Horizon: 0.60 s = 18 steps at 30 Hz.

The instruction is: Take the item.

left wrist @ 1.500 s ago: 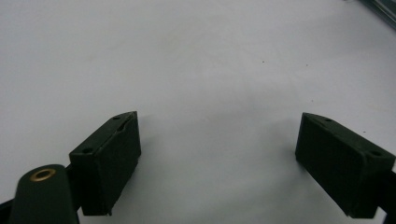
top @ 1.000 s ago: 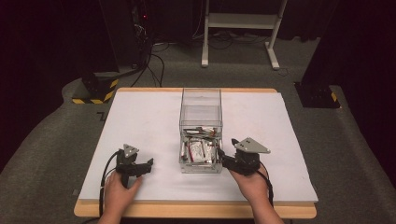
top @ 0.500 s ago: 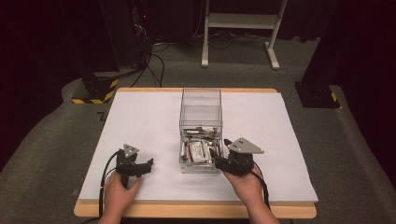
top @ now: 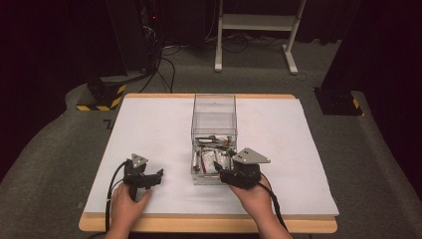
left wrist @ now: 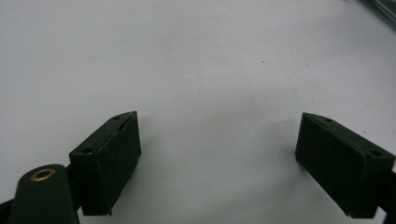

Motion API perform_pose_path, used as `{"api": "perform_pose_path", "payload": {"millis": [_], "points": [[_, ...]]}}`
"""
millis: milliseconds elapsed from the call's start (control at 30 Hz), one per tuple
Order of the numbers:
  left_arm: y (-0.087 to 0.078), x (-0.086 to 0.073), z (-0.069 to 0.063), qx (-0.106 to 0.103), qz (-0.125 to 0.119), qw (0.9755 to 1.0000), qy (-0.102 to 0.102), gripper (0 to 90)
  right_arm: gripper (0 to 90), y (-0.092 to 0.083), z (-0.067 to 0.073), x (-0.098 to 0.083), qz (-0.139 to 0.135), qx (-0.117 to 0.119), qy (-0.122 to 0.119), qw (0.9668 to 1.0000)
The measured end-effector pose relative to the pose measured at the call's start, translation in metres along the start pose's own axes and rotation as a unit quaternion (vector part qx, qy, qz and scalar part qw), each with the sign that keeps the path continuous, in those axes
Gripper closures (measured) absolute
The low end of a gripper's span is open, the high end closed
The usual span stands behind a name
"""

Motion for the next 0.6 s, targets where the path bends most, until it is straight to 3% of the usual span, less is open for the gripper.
{"api": "perform_pose_path", "payload": {"millis": [333,600], "points": [[0.000,0.000,0.000,0.000,0.000,1.0000,0.000,14.3,35.7,0.005,0.011,0.003,0.001,0.006,-0.014,0.9999],[0.000,0.000,0.000,0.000,0.000,1.0000,0.000,14.3,35.5,0.010,0.014,0.000,0.013,0.008,-0.011,0.9998]]}}
Point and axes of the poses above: each handheld gripper's, and its own axes: y roughly forward along the jaws, x roughly out of its top, z roughly to its left, the point moved 7 cm from there along y, roughly forward along the jaws, and after that the axes turned 8 degrees about z, right-handed, at the moved point
